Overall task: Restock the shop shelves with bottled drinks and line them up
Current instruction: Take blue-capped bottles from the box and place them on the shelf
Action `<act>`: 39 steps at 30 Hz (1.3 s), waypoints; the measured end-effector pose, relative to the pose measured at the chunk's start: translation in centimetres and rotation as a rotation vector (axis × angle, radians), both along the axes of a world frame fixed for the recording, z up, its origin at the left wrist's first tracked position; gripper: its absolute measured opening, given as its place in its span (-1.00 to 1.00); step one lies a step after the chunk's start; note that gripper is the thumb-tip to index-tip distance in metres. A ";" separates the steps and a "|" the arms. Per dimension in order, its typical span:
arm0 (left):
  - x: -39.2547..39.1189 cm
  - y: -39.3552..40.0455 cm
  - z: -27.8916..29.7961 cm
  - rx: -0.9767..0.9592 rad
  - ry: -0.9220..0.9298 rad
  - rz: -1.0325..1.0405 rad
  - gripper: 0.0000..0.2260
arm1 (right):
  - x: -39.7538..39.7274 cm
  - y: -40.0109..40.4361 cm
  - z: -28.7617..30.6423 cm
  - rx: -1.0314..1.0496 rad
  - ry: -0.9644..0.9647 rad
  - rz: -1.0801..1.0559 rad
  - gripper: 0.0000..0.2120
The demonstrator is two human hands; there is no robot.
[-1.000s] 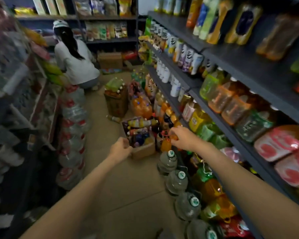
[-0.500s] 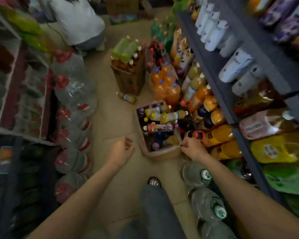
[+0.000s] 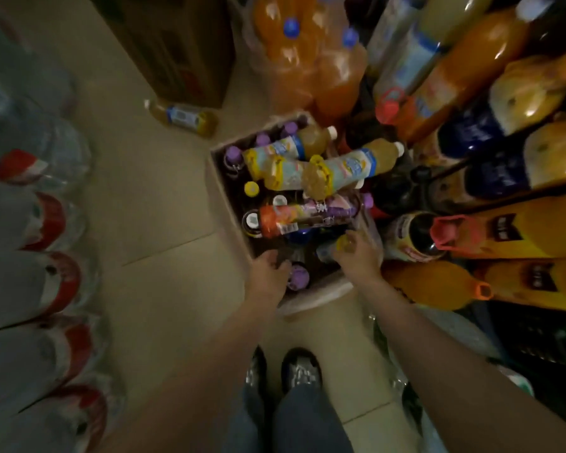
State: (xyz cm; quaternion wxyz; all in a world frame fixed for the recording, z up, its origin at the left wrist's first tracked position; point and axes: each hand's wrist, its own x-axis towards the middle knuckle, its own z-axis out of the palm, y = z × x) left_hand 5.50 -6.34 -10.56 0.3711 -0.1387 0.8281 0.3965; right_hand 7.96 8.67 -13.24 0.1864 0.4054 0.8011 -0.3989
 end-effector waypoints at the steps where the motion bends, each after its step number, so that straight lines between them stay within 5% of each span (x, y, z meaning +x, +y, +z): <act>1: -0.1 0.8 -1.6 0.002 -0.005 0.022 -0.65 | -0.5 -0.4 -1.3 -0.052 0.002 -0.048 -0.49; 8: -2.3 2.9 -7.2 0.073 -0.024 0.412 -0.76 | -3.6 -5.4 -8.5 -0.360 0.172 -0.532 -0.46; 17: -2.9 2.0 -7.0 0.187 -0.091 0.405 -0.73 | -1.5 -6.5 -8.4 0.068 0.236 -0.381 -0.58; 21: -2.4 1.2 -6.9 0.215 0.000 -0.007 -0.52 | 0.8 -5.4 -5.5 0.095 0.274 -0.163 -0.64; 25: -2.8 -0.5 -5.8 0.168 0.341 -0.562 -0.42 | 0.7 -3.8 -0.9 0.089 0.380 0.136 -0.62; 30: -2.0 0.1 -2.6 0.237 0.395 -0.458 -0.51 | 0.8 -3.5 1.5 -0.050 0.400 0.357 -0.65; 34: -2.7 -0.6 -1.3 0.220 0.380 -0.448 -0.44 | -0.3 0.6 2.2 -0.098 0.520 0.102 -0.62; 36: -3.6 -1.3 -0.3 0.248 0.354 -0.480 -0.41 | -1.5 3.4 0.5 0.030 0.339 0.047 -0.55; 39: -5.3 -1.6 1.7 0.286 0.322 -0.592 -0.38 | -2.6 4.6 -2.3 -0.132 0.151 0.037 -0.47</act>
